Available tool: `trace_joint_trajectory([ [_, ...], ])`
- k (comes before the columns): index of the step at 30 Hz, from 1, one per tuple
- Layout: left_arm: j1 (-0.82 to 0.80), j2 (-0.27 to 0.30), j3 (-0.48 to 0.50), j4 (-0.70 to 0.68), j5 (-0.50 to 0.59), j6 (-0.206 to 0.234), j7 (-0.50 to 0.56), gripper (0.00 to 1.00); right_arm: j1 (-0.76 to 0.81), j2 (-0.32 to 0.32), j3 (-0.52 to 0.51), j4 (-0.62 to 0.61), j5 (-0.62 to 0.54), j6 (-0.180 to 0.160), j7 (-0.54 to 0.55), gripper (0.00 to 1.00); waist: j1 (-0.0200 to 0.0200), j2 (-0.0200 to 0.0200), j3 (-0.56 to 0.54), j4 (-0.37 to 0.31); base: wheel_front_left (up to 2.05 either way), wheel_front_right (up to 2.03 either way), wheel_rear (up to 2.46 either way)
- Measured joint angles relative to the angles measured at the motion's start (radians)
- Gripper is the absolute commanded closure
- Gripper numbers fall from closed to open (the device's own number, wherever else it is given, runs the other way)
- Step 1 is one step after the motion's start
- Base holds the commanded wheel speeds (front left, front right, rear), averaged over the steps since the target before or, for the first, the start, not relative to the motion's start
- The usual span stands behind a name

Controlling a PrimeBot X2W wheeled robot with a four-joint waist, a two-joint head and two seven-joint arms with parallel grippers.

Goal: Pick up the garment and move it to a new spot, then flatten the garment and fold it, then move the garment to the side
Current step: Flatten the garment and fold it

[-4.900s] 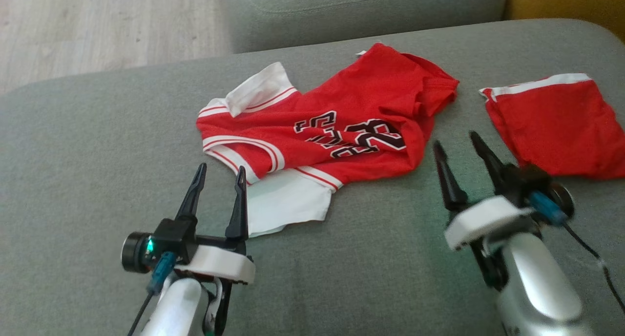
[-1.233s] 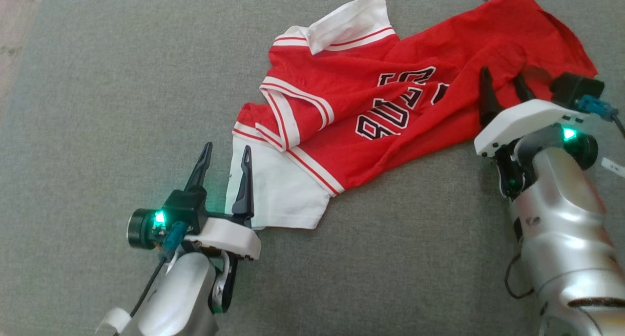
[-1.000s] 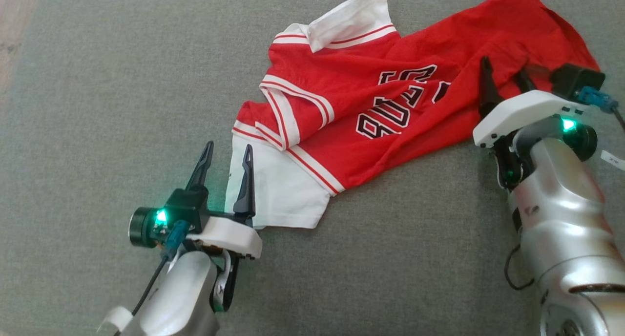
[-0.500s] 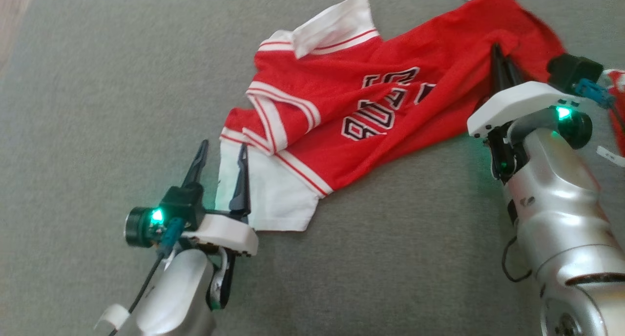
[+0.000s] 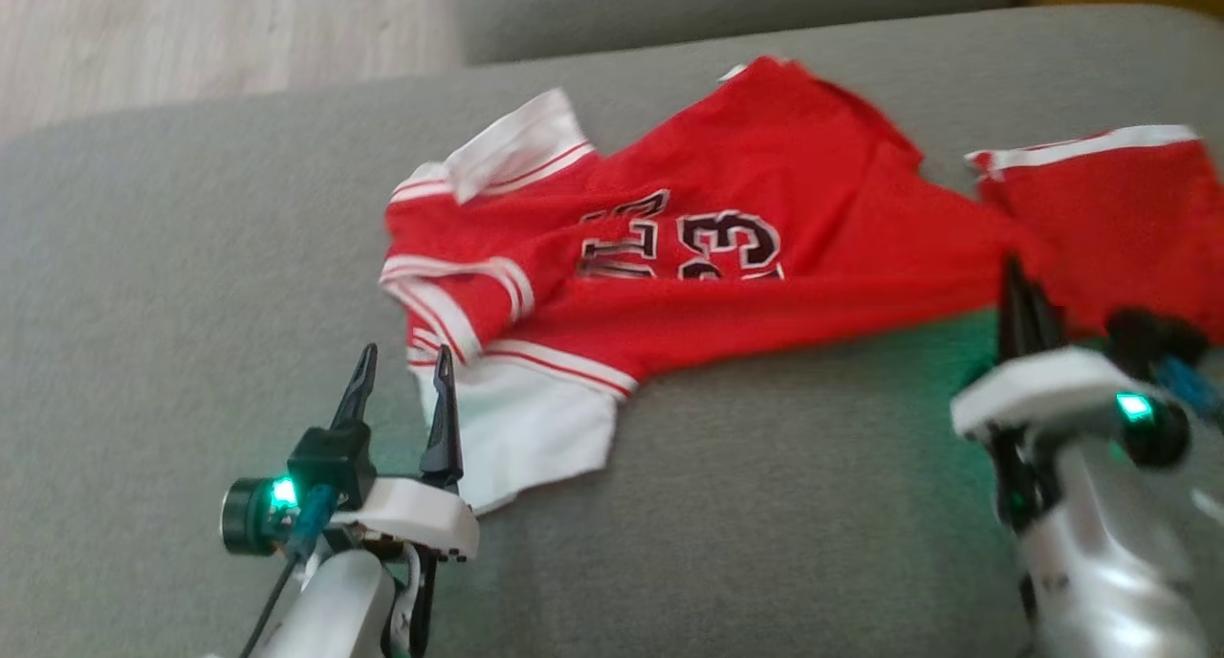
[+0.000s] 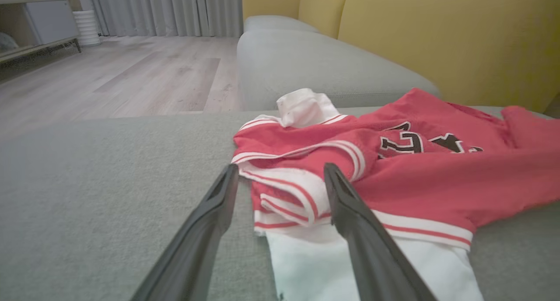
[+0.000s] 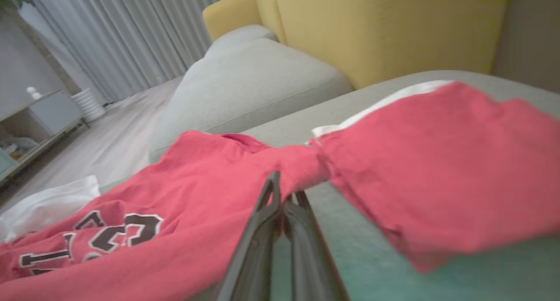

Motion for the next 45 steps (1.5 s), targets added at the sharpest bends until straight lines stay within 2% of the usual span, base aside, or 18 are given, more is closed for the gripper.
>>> trace_joint_trajectory([
  [2, 0.006, 0.000, -0.003, -0.004, 0.000, 0.004, 0.000, 0.00, 0.049, 0.001, -0.042, -0.031, -0.021, 0.000, 0.000, 1.00, 0.0000, 0.0000, -0.019, -0.020, 0.00, 0.00, 0.00],
  [8, 0.009, 0.000, -0.007, -0.011, -0.010, 0.005, 0.002, 0.00, 0.144, 0.007, -0.078, -0.100, -0.024, 0.000, 0.041, 1.00, 0.0000, 0.0000, -0.052, -0.052, 0.00, 0.00, 0.00],
  [9, 0.010, 0.000, -0.008, -0.012, -0.010, 0.005, 0.002, 0.00, 0.158, 0.009, -0.082, -0.110, -0.026, 0.000, 0.049, 0.75, 0.0000, 0.0000, -0.056, -0.055, 0.00, 0.00, 0.00],
  [10, 0.012, 0.000, -0.008, -0.012, -0.010, 0.005, 0.002, 0.00, 0.169, 0.012, -0.091, -0.122, -0.038, 0.000, 0.054, 0.75, 0.0000, 0.0000, -0.059, -0.057, 0.00, 0.00, 0.00],
  [11, 0.015, 0.000, -0.009, -0.013, -0.010, 0.005, 0.005, 0.00, 0.180, 0.014, -0.104, -0.136, -0.057, 0.000, 0.055, 0.00, 0.0001, 0.0000, -0.061, -0.057, 0.00, 0.00, 0.00],
  [16, 0.029, 0.001, -0.012, -0.014, -0.016, 0.005, 0.006, 0.00, 0.200, 0.013, -0.111, -0.231, -0.107, 0.000, 0.056, 0.00, 0.0001, 0.0000, -0.071, -0.049, 0.00, 0.00, 0.00],
  [23, 0.029, 0.004, -0.016, -0.027, -0.020, 0.006, 0.006, 0.00, 0.224, 0.013, 0.046, -0.431, -0.121, 0.000, 0.038, 0.00, 0.0002, 0.0000, -0.075, -0.027, 0.00, 0.00, 0.00],
  [28, 0.029, 0.012, -0.016, -0.031, -0.020, 0.006, 0.006, 0.00, 0.306, 0.013, 0.082, -0.480, -0.121, 0.000, 0.048, 0.00, 0.0002, 0.0000, -0.067, -0.019, 0.00, 0.00, 0.00],
  [32, 0.021, 0.036, -0.020, -0.041, -0.020, 0.000, 0.017, 0.00, 0.314, 0.013, 0.100, -0.511, -0.118, 0.000, 0.058, 0.00, 0.0002, 0.0000, -0.053, -0.031, 0.00, 0.00, 0.00],
  [35, -0.018, 0.070, -0.034, -0.048, -0.015, -0.030, 0.048, 0.00, 0.314, 0.013, 0.108, -0.526, -0.114, 0.000, 0.063, 0.00, 0.0002, 0.0000, -0.037, -0.045, 0.00, 0.00, 0.00],
  [38, -0.125, 0.118, -0.035, -0.050, -0.014, -0.083, 0.108, 0.00, 0.311, 0.013, 0.120, -0.533, -0.108, 0.000, 0.063, 0.00, 0.0002, 0.0000, -0.015, -0.065, 0.00, 0.00, 0.00],
  [40, -0.223, 0.158, -0.036, -0.027, -0.017, -0.135, 0.193, 0.00, 0.302, 0.013, 0.126, -0.539, -0.098, 0.000, 0.063, 0.00, 0.0003, 0.0000, 0.005, -0.080, 0.00, 0.00, 0.00],
  [42, -0.321, 0.194, -0.041, 0.021, -0.037, -0.206, 0.296, 0.00, 0.288, 0.013, 0.130, -0.543, -0.089, 0.000, 0.063, 0.00, 0.0004, 0.0000, 0.027, -0.096, 0.00, 0.00, 0.00],
  [45, -0.430, 0.234, -0.062, 0.116, -0.081, -0.267, 0.476, 0.00, 0.264, 0.012, 0.144, -0.544, -0.074, 0.000, 0.056, 0.00, 0.0004, 0.0000, 0.063, -0.124, 0.00, 0.00, 0.00],
])
